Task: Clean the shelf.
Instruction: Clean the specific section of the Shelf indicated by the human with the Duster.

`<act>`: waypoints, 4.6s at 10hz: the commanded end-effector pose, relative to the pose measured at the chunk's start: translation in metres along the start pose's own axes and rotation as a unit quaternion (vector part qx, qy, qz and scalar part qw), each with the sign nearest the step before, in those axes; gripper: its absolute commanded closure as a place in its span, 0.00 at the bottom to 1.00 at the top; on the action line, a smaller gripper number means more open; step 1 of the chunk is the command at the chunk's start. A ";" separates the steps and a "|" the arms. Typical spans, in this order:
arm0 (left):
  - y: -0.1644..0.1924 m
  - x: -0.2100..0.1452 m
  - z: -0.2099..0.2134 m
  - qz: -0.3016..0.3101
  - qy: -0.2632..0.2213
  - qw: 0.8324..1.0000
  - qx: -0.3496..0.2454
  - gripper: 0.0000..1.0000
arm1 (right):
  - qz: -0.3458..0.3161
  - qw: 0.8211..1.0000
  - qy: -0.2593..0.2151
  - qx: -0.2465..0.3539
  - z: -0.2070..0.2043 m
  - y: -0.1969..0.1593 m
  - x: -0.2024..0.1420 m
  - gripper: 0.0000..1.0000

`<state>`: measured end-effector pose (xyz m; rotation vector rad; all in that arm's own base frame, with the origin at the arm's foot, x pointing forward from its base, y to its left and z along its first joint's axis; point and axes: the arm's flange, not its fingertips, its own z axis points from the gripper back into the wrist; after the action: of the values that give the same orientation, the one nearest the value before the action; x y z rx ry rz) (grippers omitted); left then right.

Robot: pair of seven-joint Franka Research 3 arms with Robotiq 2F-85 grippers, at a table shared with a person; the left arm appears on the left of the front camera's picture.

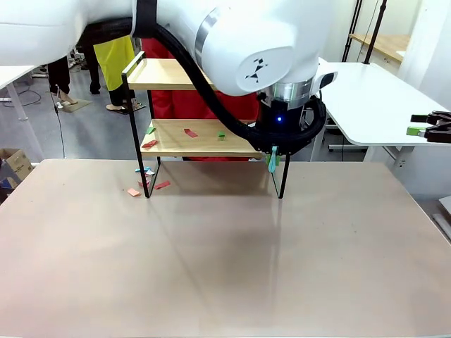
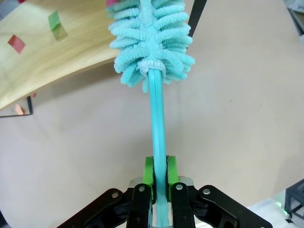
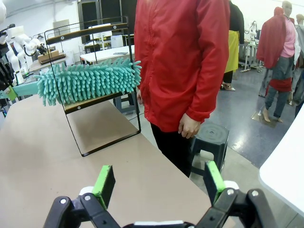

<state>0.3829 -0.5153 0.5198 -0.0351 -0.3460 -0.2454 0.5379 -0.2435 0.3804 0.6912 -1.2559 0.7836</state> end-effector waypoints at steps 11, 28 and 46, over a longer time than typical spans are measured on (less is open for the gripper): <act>0.083 -0.061 -0.024 0.064 -0.027 0.998 0.010 0.87 | -0.005 1.000 0.007 -0.008 -0.002 0.001 0.009 0.00; 0.224 -0.078 -0.009 0.084 0.071 0.993 0.044 0.87 | -0.005 1.000 0.007 -0.008 -0.002 0.001 0.009 0.00; 0.223 -0.086 0.035 0.123 -0.003 0.990 0.073 0.87 | -0.005 1.000 0.007 -0.008 -0.002 0.001 0.009 0.00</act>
<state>0.3506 -0.2850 0.5220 0.1300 -0.3062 0.0734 0.5379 -0.2436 0.3804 0.6912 -1.2559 0.7834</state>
